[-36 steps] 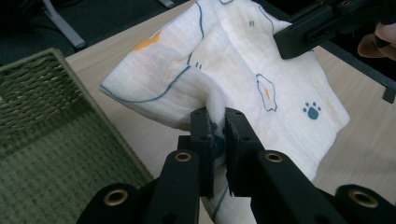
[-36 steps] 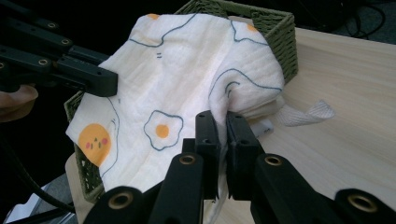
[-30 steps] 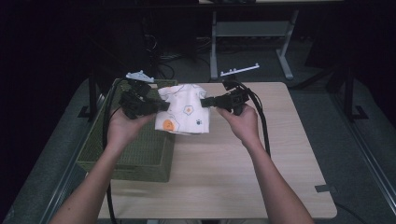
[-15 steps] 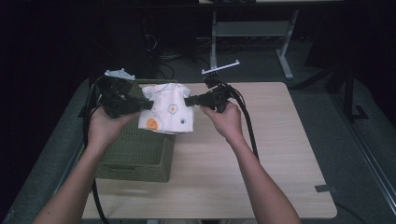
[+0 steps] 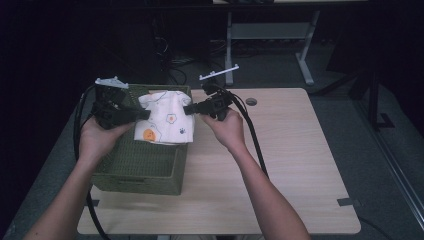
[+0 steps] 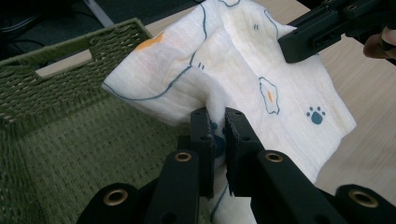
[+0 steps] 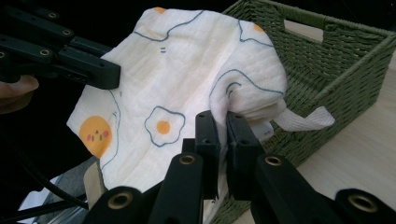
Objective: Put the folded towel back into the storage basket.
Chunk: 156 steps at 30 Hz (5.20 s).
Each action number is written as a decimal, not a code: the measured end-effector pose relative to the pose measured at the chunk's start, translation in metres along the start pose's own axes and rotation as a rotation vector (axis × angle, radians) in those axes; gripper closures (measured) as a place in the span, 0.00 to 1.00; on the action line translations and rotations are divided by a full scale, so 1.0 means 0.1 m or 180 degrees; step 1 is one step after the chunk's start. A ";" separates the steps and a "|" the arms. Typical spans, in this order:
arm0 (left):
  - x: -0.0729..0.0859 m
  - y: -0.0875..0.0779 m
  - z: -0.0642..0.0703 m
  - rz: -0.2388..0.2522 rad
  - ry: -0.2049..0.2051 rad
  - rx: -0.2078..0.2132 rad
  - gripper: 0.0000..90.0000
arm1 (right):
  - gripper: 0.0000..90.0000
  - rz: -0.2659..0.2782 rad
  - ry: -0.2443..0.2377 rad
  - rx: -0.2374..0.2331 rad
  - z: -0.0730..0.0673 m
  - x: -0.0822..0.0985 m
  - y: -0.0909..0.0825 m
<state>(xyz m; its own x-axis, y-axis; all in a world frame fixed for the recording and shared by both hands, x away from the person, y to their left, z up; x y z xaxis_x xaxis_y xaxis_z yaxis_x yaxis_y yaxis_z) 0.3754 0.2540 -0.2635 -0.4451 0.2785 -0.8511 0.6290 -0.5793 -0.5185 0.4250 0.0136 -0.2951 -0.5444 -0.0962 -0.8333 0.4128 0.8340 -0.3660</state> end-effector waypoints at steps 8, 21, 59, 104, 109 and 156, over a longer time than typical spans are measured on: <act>0.11 -0.06 -0.13 -0.0044 -0.0020 -0.0048 0.93 | 0.94 -0.0070 0.0018 -0.0036 -0.05 0.05 0.21; 0.28 -0.18 -0.37 -0.0084 -0.0113 -0.0154 0.93 | 0.94 -0.0170 0.0018 -0.0107 -0.18 0.05 0.54; 0.52 -0.09 -0.79 -0.0315 -0.0200 -0.0574 0.71 | 0.74 -0.0241 0.0108 0.0072 -0.14 0.15 0.91; 0.40 0.08 -0.42 -0.0229 -0.0152 -0.0387 0.65 | 0.66 -0.0106 0.0172 0.0146 0.19 0.15 0.34; 0.32 0.16 -0.26 -0.0211 -0.0088 -0.0307 0.63 | 0.64 -0.0079 0.0178 0.0199 0.27 0.17 0.20; 0.05 0.91 0.79 -0.0200 0.0219 0.0305 0.53 | 0.51 0.0221 0.0506 0.0709 1.02 0.59 -1.14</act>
<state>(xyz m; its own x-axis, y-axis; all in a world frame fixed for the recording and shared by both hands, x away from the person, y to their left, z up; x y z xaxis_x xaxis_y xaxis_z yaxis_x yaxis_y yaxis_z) 0.3801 0.1422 -0.3085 -0.4349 0.3667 -0.8225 0.5360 -0.6285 -0.5636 0.4209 -0.1426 -0.3448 -0.6096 0.0579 -0.7906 0.5938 0.6941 -0.4070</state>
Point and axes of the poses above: each handheld gripper's, and its own axes: y roughly forward along the jaws, x roughly out of its underside, z roughly to its right, the point moved 3 cm from there along y, roughly forward along the jaws, and after that the axes turned 12 degrees about z, right-handed, at the moved point
